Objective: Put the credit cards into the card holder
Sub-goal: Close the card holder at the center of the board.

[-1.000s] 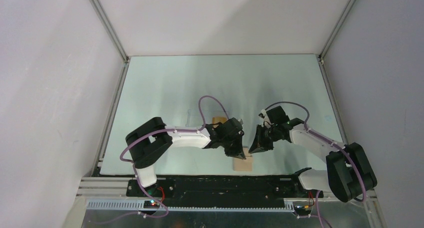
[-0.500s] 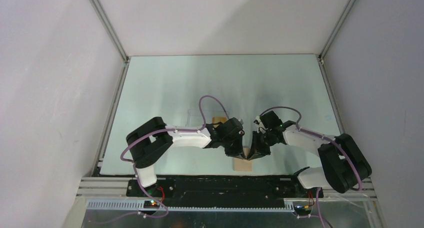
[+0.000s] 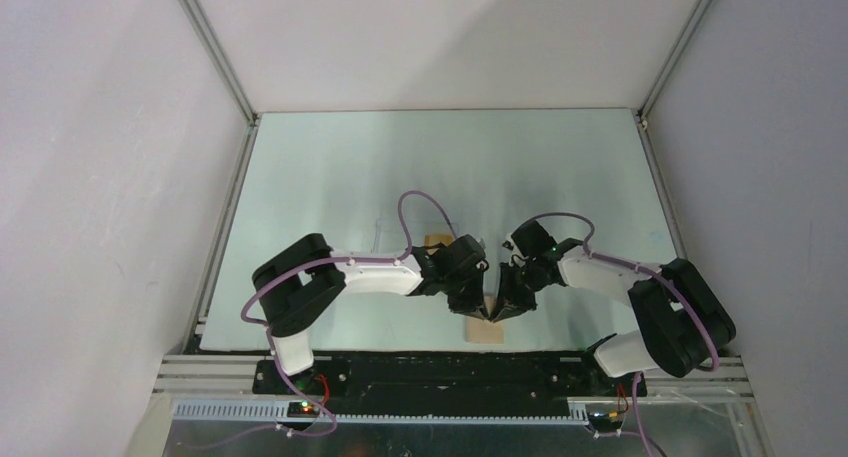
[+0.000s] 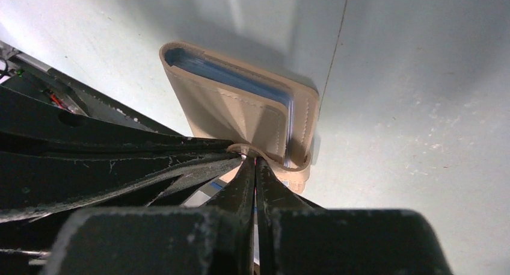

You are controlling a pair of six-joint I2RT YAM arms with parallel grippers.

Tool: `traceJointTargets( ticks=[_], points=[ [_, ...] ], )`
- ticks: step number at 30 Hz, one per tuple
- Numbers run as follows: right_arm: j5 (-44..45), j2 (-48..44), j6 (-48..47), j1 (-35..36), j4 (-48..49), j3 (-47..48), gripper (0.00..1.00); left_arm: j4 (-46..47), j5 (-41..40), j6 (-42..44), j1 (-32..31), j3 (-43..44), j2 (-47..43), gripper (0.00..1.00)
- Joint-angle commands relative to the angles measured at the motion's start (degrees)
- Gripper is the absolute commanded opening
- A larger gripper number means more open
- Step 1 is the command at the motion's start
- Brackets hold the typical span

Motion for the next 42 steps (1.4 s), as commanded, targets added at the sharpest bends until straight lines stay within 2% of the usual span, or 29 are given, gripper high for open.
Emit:
traceJointTargets(
  ticks=[1, 12, 17, 22, 25, 27, 36, 42],
  points=[
    [13.19, 4.33, 1.11, 4.30, -0.95, -1.62, 0.00, -5.67, -4.64, 0.49, 0.08, -0.60, 3.49, 0.00],
    [24.81, 9.87, 4.16, 10.00, -9.65, 1.34, 0.00, -6.52, -3.10, -1.69, -1.43, 0.70, 7.28, 0.00],
    [24.93, 14.32, 5.33, 13.39, -9.10, 1.71, 0.00, -7.05, -3.73, -1.93, -1.43, 0.36, 6.12, 0.00],
    [24.25, 14.00, 5.14, 14.32, -8.70, 1.69, 0.00, -6.96, -4.42, -0.56, -1.27, 0.74, 3.32, 0.00],
    [23.58, 12.68, 5.09, 14.26, -8.69, 1.68, 0.00, -6.86, -5.94, -0.80, -0.99, 0.67, -0.43, 0.15],
    [22.85, 11.92, 5.05, 14.25, -8.62, 1.71, 0.00, -6.90, -6.31, -0.88, -0.62, 0.55, -2.14, 0.18],
    [20.90, 10.81, 4.60, 14.24, -8.03, 1.88, 0.00, -6.75, -7.86, -1.62, 0.61, -1.84, -7.30, 0.26],
    [20.27, 10.56, 4.56, 14.21, -7.52, 1.86, 0.00, -4.64, -5.72, -1.19, 0.60, -2.42, -6.42, 0.28]
  ],
)
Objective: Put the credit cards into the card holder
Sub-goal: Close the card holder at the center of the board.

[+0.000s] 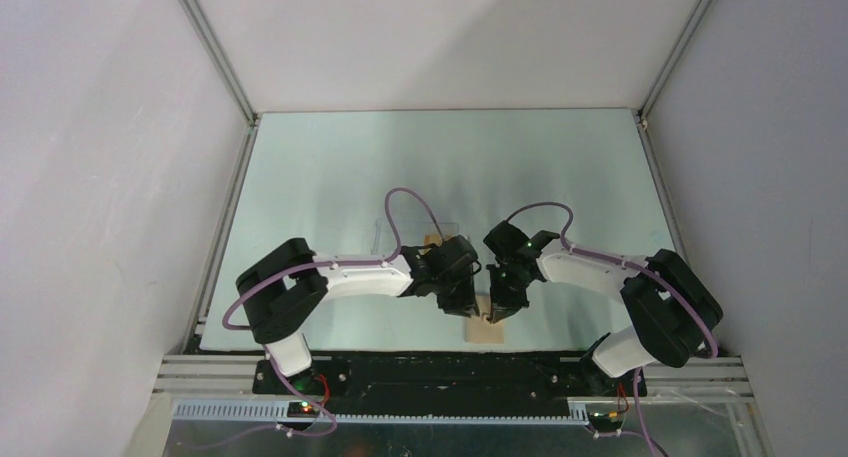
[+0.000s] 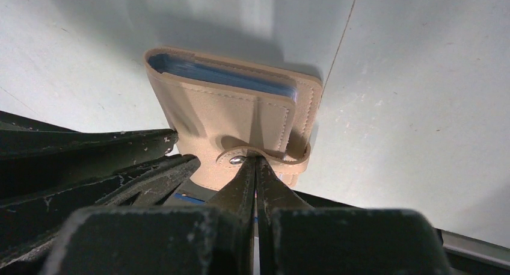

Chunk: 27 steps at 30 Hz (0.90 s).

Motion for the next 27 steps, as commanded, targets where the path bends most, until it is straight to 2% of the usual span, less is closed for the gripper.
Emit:
traceJointTargets(
  ticks=[1, 4, 7, 11, 14, 16, 19, 22, 27],
  points=[
    [4.59, 5.48, 0.04, 3.26, 3.53, -6.82, 0.00, 2.45, 0.30, 0.37, 0.24, -0.71, -1.40, 0.30],
    [4.20, 5.29, 0.00, 3.22, 3.81, -6.84, 0.00, 5.77, 1.91, -0.98, 0.32, -2.07, -1.71, 0.37],
    [3.84, 4.70, 0.09, 3.26, 4.07, -6.81, 0.00, 12.22, 3.98, -3.24, 0.33, -4.47, -1.84, 0.37],
    [3.19, 4.45, 0.17, 3.22, 4.55, -6.86, 0.00, 14.94, 4.89, -4.71, 0.25, -6.73, -1.23, 0.24],
    [2.71, 4.86, 0.13, 3.27, 4.95, -6.85, 0.00, 15.28, 4.91, -4.55, 0.22, -6.93, -1.39, 0.20],
    [2.27, 5.01, 0.17, 3.27, 5.42, -6.94, 0.00, 15.49, 4.82, -4.47, 0.24, -6.88, -1.74, 0.22],
    [1.77, 4.98, 0.26, 3.22, 5.94, -7.27, 0.00, 15.75, 4.64, -4.89, 0.24, -7.43, -2.16, 0.34],
    [1.50, 4.58, 0.29, 3.18, 6.35, -7.53, 0.00, 20.60, 5.00, -6.14, 0.30, -8.92, -3.25, 0.36],
    [-0.25, 2.92, 0.59, 2.43, 7.75, -8.58, 0.00, 25.45, 6.35, -7.76, 0.33, -11.02, -3.39, 0.24]
  ],
)
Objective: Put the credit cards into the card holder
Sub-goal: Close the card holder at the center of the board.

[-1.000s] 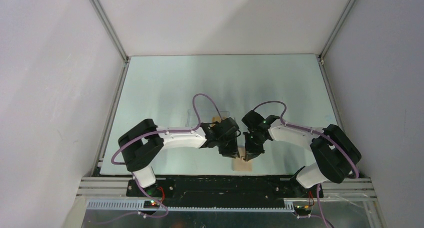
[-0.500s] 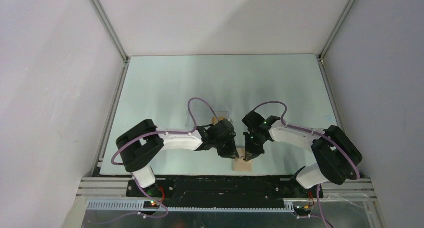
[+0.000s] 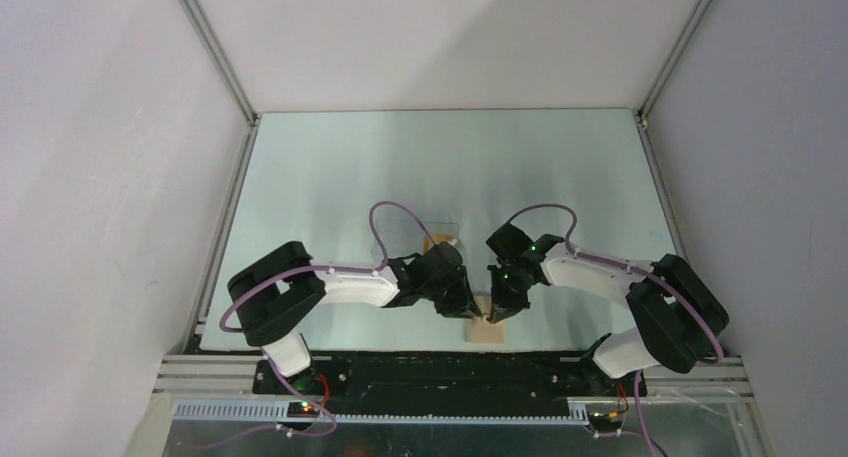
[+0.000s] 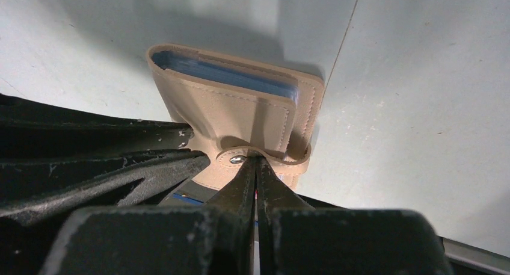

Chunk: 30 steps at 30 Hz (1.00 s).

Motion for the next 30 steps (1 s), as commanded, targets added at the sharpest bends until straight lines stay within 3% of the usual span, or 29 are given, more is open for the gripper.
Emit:
traceJointTargets(
  ticks=[1, 11, 14, 21, 30],
  points=[
    [-0.09, 4.45, 0.63, 2.26, 6.18, -7.33, 0.00, 8.99, 2.32, -2.77, -0.64, -0.84, -1.10, 0.22],
    [-3.69, 3.70, 0.88, 0.57, 9.78, -9.72, 0.00, 18.71, 4.31, -5.97, -0.46, -4.62, -0.62, 0.27],
    [-3.85, 3.88, 0.82, 0.35, 9.83, -9.96, 0.00, 19.58, 4.99, -6.12, -0.46, -4.55, 0.11, 0.24],
    [-3.71, 3.41, 0.81, -0.09, 9.52, -10.09, 0.00, 16.25, 3.12, -5.21, -0.46, -5.23, -0.77, 0.18],
    [-6.28, -6.30, 0.78, -1.76, 8.39, -10.08, 0.00, 9.97, 1.07, -2.03, -0.39, -3.37, -4.72, 0.29]
  ],
)
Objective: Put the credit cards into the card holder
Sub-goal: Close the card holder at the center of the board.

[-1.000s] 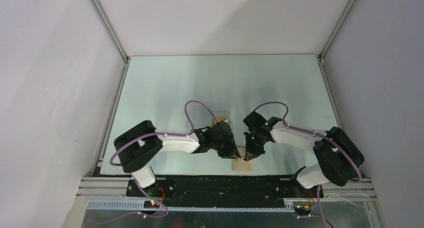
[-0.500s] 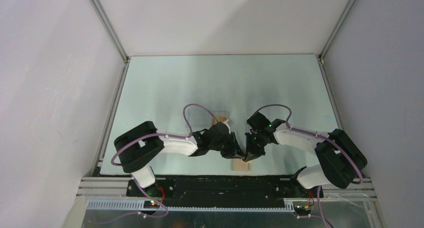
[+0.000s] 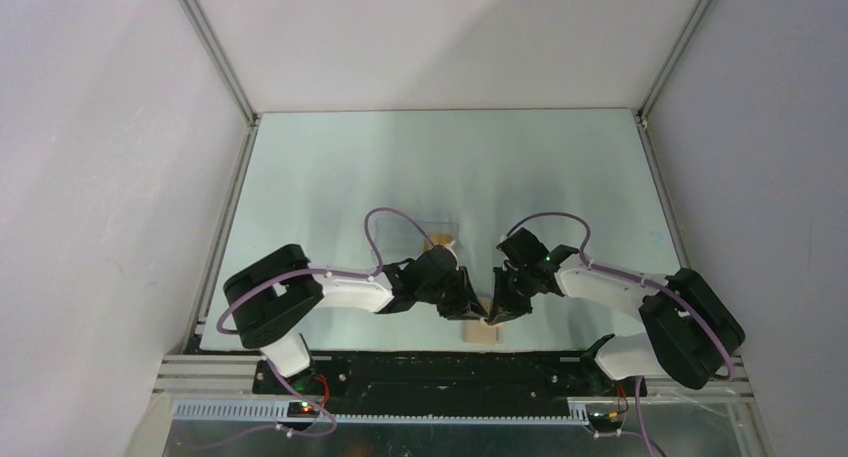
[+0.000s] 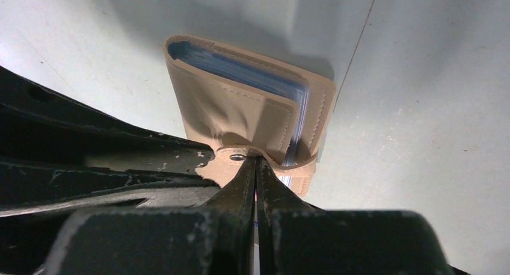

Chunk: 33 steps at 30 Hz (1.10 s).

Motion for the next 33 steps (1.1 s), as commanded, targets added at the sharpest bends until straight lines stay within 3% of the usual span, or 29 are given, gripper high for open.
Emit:
traceJointTargets(
  ticks=[1, 9, 20, 27, 33],
  points=[
    [-0.28, -3.60, 0.51, 0.42, 0.52, -4.17, 0.00, -1.34, -1.34, 2.06, -0.07, 1.49, -4.30, 0.29],
    [-4.07, -13.09, 0.23, -4.94, -0.93, -4.19, 0.08, 1.24, 0.73, 2.62, 0.45, 0.75, -4.52, 0.32],
    [-4.39, -9.76, -0.95, -5.25, -0.32, -4.15, 0.07, 9.30, 5.30, 2.04, 1.82, -3.76, -2.58, 0.24],
    [-4.71, -7.45, -0.77, -5.11, 1.63, -4.15, 0.07, 11.91, 7.73, 2.47, 1.82, -3.56, -1.40, 0.29],
    [-4.87, -6.66, -0.67, -5.12, 1.98, -4.15, 0.06, 12.20, 9.10, 2.06, 1.68, -2.49, 1.53, 0.27]
  ],
)
